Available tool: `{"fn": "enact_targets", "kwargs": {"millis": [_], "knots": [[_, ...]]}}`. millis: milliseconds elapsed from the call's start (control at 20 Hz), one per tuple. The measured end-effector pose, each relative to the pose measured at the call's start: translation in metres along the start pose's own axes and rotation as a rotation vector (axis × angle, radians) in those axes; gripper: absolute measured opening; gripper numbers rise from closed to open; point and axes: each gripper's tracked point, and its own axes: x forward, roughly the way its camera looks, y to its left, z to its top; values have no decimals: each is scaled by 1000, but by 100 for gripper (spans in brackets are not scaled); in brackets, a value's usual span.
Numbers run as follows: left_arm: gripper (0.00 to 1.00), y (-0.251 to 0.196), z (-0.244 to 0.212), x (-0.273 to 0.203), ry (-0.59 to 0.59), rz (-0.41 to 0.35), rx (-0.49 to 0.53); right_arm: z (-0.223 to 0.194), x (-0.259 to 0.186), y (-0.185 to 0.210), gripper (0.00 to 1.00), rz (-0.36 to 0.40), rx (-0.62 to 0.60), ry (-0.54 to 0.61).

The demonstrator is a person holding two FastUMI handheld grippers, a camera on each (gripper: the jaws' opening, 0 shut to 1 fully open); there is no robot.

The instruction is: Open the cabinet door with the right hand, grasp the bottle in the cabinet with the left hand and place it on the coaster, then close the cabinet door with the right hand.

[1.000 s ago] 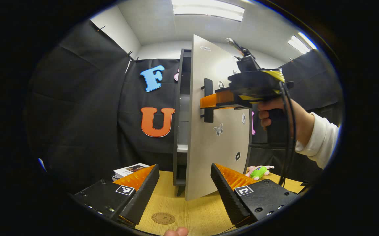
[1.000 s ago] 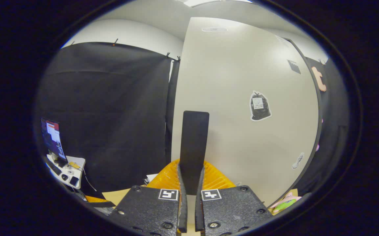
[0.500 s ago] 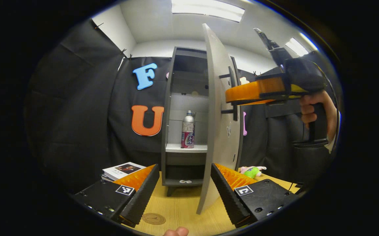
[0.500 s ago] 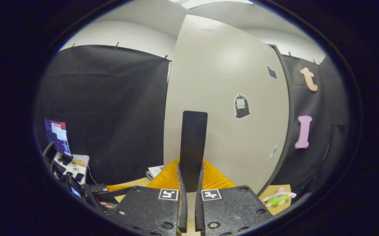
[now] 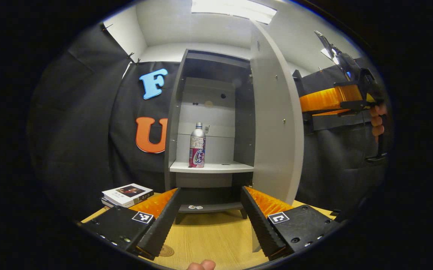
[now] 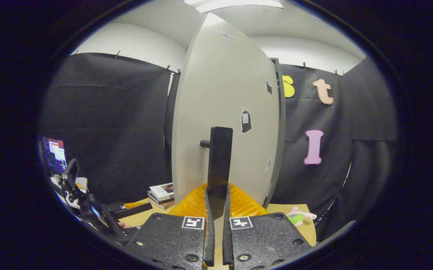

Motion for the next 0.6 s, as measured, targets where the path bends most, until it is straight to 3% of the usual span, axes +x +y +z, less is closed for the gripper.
{"fn": "enact_targets", "kwargs": {"millis": [300, 600], "knots": [[95, -8, 6, -2, -28, 5, -3, -3, -22, -48, 8, -145, 3, -7], [95, -11, 7, -4, -30, 20, -4, -4, -31, -84, 5, -229, 16, -13]]}}
